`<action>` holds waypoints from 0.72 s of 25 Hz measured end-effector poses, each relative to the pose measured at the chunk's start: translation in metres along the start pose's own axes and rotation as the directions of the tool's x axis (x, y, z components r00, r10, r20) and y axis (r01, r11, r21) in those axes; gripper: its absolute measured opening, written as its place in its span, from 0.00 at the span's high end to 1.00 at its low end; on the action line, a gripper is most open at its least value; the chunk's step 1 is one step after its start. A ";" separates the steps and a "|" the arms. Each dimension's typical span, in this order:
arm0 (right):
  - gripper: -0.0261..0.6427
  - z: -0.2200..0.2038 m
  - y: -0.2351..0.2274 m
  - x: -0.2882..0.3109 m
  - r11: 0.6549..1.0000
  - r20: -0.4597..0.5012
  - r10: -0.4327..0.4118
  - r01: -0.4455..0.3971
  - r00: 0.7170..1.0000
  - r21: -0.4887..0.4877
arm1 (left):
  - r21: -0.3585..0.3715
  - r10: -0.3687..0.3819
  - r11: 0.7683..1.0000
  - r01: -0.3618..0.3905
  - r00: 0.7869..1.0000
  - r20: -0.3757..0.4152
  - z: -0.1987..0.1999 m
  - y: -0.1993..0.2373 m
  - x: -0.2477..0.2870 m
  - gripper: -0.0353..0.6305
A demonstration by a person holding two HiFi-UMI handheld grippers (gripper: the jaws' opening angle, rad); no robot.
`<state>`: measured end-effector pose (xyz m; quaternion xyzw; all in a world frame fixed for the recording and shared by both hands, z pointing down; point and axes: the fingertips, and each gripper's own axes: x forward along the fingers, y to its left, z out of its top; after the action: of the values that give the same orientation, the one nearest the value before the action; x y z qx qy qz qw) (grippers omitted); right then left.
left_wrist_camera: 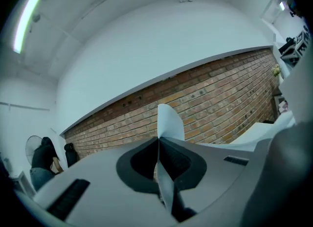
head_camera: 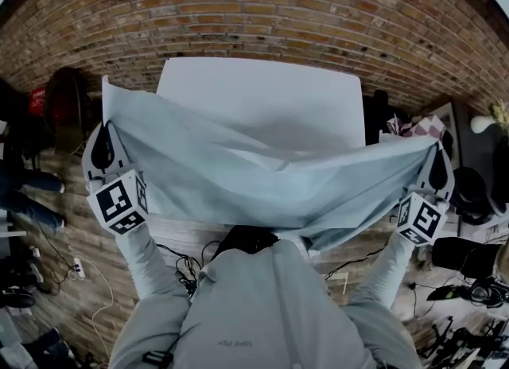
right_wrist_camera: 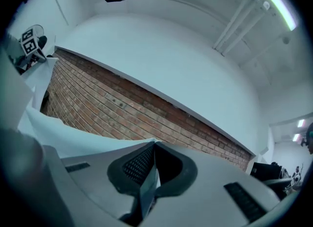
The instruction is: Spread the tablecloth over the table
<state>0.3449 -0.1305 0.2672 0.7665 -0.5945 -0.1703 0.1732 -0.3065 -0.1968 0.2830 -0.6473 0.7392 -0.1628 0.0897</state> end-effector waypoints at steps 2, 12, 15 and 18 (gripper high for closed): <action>0.93 0.008 -0.005 0.013 1.000 0.021 -0.012 0.012 1.000 -0.017 | 0.023 0.017 1.000 -0.017 1.000 0.018 0.006 0.014 0.013 0.91; 0.93 0.041 0.000 0.077 0.995 0.093 -0.026 0.034 0.995 -0.090 | 0.152 0.011 0.988 -0.028 0.994 0.106 0.033 0.027 0.090 0.91; 0.93 0.047 -0.003 0.099 0.993 0.104 -0.037 0.048 0.994 -0.109 | 0.164 0.026 0.985 -0.047 0.991 0.130 0.040 0.039 0.115 0.91; 0.93 0.052 -0.005 0.120 0.988 0.117 -0.048 0.064 0.992 -0.137 | 0.171 0.036 0.983 -0.063 0.987 0.157 0.050 0.052 0.142 0.91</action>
<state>0.3533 -0.2492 0.2123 0.7581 -0.5678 -0.2599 0.1882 -0.3585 -0.3369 0.2285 -0.6287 0.7288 -0.1748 0.2071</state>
